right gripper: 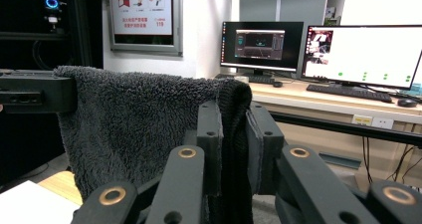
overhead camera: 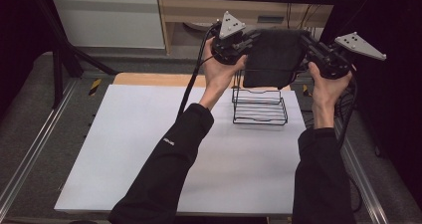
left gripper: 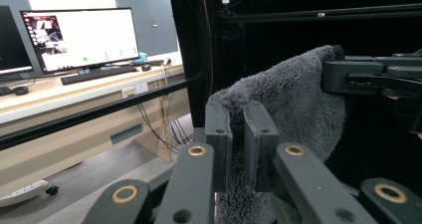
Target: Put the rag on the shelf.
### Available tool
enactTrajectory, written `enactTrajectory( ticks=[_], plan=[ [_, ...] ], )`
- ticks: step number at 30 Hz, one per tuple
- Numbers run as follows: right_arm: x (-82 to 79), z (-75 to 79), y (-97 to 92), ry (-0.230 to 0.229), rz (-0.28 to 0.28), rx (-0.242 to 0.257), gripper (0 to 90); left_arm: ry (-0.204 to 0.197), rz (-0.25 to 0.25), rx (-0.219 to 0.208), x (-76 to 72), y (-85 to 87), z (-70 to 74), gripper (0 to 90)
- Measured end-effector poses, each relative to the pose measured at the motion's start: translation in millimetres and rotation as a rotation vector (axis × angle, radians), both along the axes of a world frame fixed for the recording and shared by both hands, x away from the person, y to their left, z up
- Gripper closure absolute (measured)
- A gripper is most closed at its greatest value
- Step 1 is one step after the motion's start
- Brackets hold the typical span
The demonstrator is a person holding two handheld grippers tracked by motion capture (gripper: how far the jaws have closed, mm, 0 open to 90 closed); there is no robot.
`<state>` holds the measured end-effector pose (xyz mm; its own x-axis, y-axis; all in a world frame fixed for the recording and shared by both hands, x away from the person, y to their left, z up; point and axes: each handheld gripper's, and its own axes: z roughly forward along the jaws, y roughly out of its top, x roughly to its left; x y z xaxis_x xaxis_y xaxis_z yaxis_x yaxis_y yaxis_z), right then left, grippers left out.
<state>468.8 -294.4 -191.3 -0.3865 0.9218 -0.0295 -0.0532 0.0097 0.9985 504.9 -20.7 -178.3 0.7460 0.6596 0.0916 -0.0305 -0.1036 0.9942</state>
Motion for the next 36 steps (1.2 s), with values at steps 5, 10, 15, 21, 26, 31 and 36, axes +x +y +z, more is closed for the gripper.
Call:
enactTrajectory(
  ticks=[5,10,15,21,26,31,36],
  plan=[
    [-1.7,-4.8,-2.6,0.003,0.001,-0.008,79.1,0.007,-0.006,0.008,-1.2,-2.1,-4.2,82.4],
    [-4.2,-9.5,-4.7,0.006,0.001,-0.015,79.0,0.003,-0.016,0.02,-4.4,-3.2,-7.7,82.5],
    [-7.5,-15.3,-6.0,0.0,0.006,-0.012,79.0,0.004,-0.023,0.026,-7.6,-3.0,-11.3,82.5],
    [-12.8,-21.3,-6.7,-0.006,0.011,-0.021,78.9,-0.003,-0.029,0.035,-12.8,-3.3,-15.8,82.4],
    [-16.0,-25.1,-6.7,-0.009,0.013,-0.024,78.9,-0.009,-0.033,0.043,-16.2,-3.1,-18.9,82.4],
    [-18.8,-31.0,-7.4,-0.01,0.016,-0.025,78.8,-0.012,-0.035,0.06,-19.8,-4.0,-24.3,82.4],
    [-20.4,-37.8,-8.6,-0.003,0.018,-0.02,78.8,-0.016,-0.038,0.071,-22.2,-4.8,-28.6,82.4]
  ],
)
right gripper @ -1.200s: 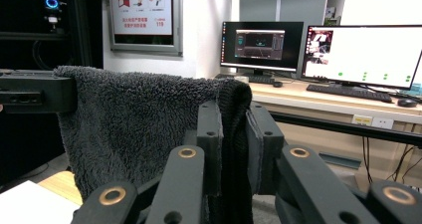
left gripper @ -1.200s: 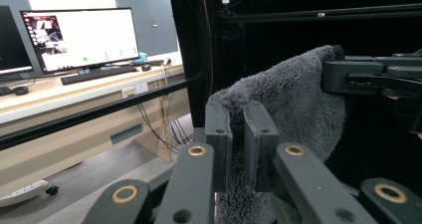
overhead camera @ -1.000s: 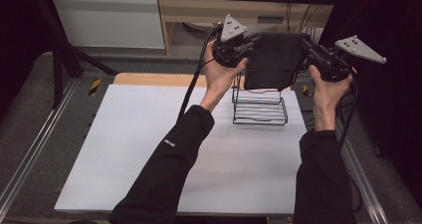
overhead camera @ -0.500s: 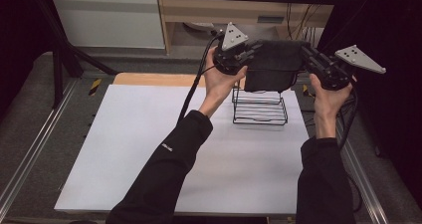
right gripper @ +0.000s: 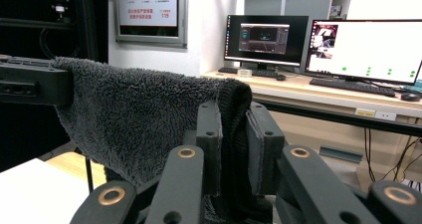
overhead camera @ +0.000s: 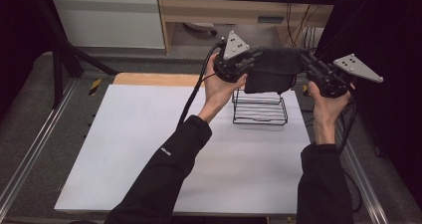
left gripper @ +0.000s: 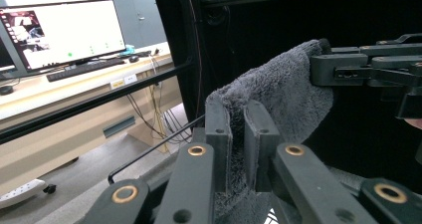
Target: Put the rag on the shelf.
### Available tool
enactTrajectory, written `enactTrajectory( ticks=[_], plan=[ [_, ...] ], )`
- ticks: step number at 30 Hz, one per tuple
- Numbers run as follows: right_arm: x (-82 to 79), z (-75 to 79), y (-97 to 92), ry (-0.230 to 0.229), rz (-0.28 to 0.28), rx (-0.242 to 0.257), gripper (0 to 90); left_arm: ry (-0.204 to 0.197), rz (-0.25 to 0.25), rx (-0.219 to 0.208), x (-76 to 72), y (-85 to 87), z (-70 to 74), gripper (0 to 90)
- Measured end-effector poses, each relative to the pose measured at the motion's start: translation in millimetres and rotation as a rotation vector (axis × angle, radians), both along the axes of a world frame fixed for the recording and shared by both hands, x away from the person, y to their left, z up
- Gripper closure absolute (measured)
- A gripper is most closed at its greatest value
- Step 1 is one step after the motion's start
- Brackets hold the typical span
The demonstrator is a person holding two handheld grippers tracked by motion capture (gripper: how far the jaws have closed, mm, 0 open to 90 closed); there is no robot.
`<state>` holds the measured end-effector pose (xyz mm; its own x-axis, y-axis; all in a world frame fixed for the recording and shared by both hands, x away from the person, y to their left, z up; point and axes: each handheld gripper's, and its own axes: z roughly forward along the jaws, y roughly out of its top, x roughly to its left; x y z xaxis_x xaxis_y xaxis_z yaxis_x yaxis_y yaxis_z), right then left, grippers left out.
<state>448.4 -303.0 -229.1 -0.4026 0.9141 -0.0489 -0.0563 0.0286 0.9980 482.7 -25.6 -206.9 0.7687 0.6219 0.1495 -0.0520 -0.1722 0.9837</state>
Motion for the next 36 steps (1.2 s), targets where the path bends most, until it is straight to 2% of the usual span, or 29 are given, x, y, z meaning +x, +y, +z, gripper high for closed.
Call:
enactTrajectory(
  ticks=[9,15,19,24,36],
  plan=[
    [-4.7,-10.5,-1.5,0.011,0.011,-0.008,78.4,0.012,-0.008,0.013,-4.8,-0.1,-10.1,82.3],
    [-8.9,-15.6,-3.0,0.035,0.035,-0.013,77.3,0.066,-0.005,0.0,-9.9,1.6,-17.8,81.5],
    [-12.7,-17.3,-3.3,0.052,0.043,-0.022,75.9,0.088,-0.007,0.005,-13.9,2.5,-22.4,80.9],
    [-17.9,-20.2,-4.7,0.091,0.051,-0.01,72.8,0.117,-0.011,0.025,-18.2,2.7,-28.1,79.3],
    [-30.1,-19.5,-1.0,0.184,0.032,-0.062,61.5,0.176,-0.008,0.078,-26.0,4.0,-38.5,70.4]
  ],
)
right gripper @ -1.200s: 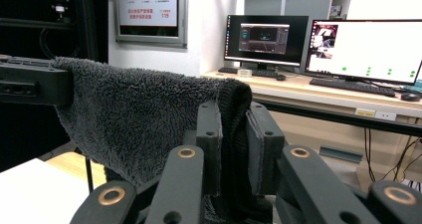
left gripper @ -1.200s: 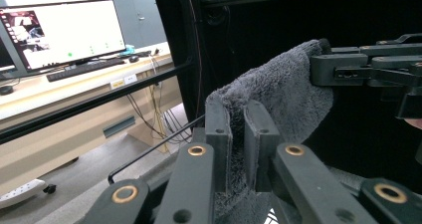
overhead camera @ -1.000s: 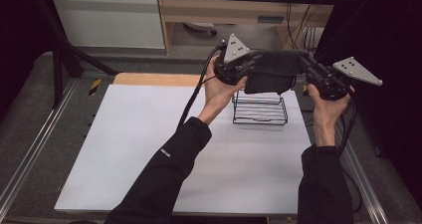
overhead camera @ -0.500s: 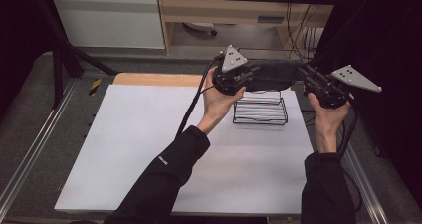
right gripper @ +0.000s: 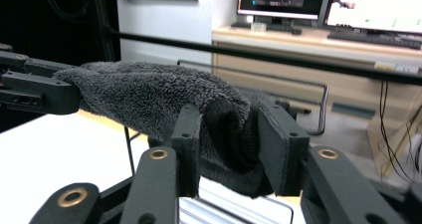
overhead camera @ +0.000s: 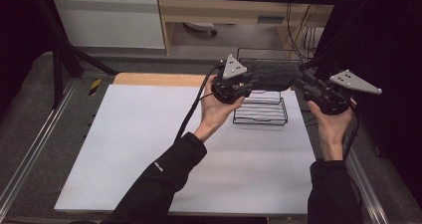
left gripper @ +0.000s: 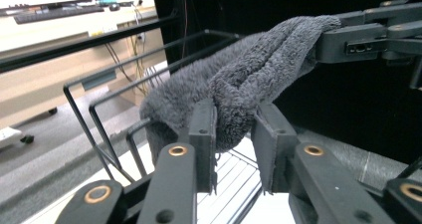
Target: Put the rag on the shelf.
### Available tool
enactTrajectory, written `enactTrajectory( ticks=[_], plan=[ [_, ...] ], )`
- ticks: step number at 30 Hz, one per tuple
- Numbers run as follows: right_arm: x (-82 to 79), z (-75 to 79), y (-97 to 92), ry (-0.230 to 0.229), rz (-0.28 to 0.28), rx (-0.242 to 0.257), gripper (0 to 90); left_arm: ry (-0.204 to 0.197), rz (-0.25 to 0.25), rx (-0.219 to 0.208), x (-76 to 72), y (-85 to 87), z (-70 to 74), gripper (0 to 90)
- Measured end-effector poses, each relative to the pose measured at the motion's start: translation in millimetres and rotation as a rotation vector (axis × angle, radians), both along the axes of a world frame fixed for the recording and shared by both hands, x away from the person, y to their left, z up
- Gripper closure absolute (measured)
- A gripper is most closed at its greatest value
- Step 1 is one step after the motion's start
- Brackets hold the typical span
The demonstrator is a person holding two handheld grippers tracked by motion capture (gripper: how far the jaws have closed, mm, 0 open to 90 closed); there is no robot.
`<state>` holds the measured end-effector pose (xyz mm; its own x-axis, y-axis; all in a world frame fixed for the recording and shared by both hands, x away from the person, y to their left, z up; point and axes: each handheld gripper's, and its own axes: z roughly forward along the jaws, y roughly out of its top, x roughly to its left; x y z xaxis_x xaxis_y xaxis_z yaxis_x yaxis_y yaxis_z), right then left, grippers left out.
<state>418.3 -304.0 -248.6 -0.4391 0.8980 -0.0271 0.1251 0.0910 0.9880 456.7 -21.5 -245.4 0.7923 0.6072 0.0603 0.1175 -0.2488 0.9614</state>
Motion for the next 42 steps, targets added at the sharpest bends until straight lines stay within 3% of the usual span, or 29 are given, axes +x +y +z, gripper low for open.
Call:
enactTrajectory(
  ticks=[9,16,26,35,42],
  plan=[
    [-5.6,-9.9,-3.1,0.062,-0.022,-0.027,49.1,0.066,0.002,0.02,-1.4,0.2,-13.1,62.9],
    [-6.1,-20.9,-2.7,0.108,-0.021,-0.043,41.0,0.103,0.01,0.06,-2.0,-1.1,-23.6,59.3],
    [1.1,-50.4,-3.4,0.183,-0.044,-0.051,29.7,0.158,0.024,0.094,5.3,-4.7,-48.5,53.6],
    [4.8,-76.9,-1.6,0.217,-0.036,-0.016,18.1,0.22,0.04,0.117,10.8,0.2,-70.7,41.2],
    [-0.8,-80.4,4.5,0.239,0.004,0.012,8.6,0.266,0.026,0.139,6.7,17.7,-80.2,30.6]
  ],
)
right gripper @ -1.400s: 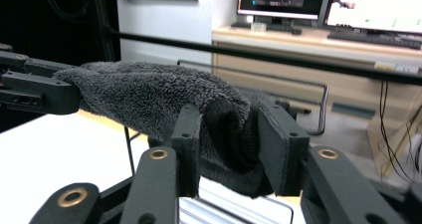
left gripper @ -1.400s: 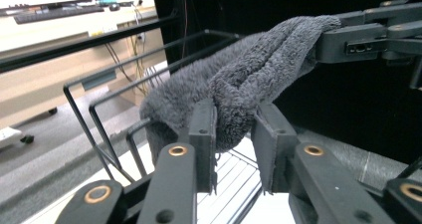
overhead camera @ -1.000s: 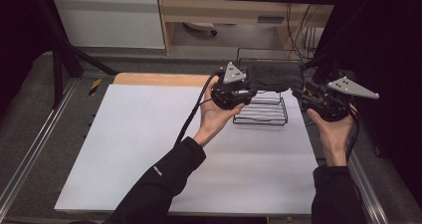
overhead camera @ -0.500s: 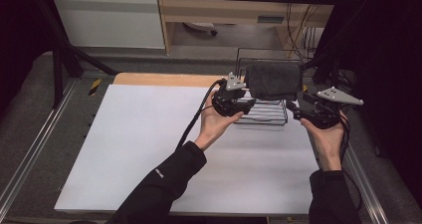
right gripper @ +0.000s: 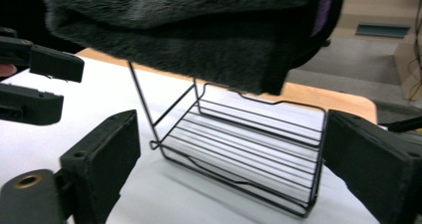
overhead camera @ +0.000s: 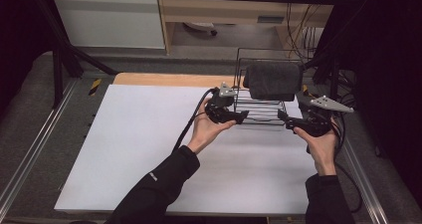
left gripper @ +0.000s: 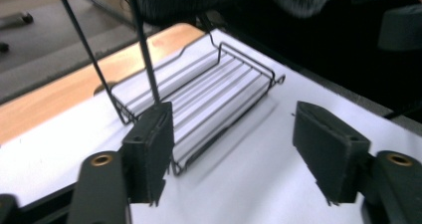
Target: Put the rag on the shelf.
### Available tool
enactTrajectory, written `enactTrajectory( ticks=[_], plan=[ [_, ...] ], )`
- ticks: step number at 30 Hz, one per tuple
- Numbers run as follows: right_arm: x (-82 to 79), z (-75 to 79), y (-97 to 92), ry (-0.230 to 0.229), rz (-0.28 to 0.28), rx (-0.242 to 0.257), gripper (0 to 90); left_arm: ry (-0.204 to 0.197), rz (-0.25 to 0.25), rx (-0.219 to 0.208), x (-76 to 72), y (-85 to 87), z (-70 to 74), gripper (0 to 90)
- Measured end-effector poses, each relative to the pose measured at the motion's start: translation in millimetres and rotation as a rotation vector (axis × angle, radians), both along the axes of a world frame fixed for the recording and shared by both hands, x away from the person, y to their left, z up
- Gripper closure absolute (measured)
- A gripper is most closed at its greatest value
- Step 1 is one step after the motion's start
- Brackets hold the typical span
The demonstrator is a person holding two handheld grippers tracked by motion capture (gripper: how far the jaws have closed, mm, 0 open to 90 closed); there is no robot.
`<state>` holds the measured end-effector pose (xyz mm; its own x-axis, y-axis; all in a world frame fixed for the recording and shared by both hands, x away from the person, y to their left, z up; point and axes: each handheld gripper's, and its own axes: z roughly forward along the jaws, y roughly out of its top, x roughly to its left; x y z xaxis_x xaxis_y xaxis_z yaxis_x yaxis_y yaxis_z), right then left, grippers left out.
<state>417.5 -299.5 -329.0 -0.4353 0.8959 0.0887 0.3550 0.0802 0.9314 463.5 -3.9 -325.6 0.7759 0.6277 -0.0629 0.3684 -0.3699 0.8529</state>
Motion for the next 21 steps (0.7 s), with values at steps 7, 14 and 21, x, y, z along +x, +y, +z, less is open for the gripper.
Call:
enactTrajectory(
  ticks=[7,14,21],
  plan=[
    [-11.6,1.2,12.1,0.018,0.043,0.007,4.0,0.031,-0.004,0.012,-10.7,28.5,-9.0,19.5],
    [-20.8,-3.2,29.7,0.042,0.093,0.028,1.9,0.029,0.039,0.021,-25.0,71.6,-18.2,11.1],
    [-24.7,-9.7,50.8,0.069,0.145,0.028,0.8,0.031,0.092,0.034,-41.3,124.4,-31.5,8.7]
  ],
)
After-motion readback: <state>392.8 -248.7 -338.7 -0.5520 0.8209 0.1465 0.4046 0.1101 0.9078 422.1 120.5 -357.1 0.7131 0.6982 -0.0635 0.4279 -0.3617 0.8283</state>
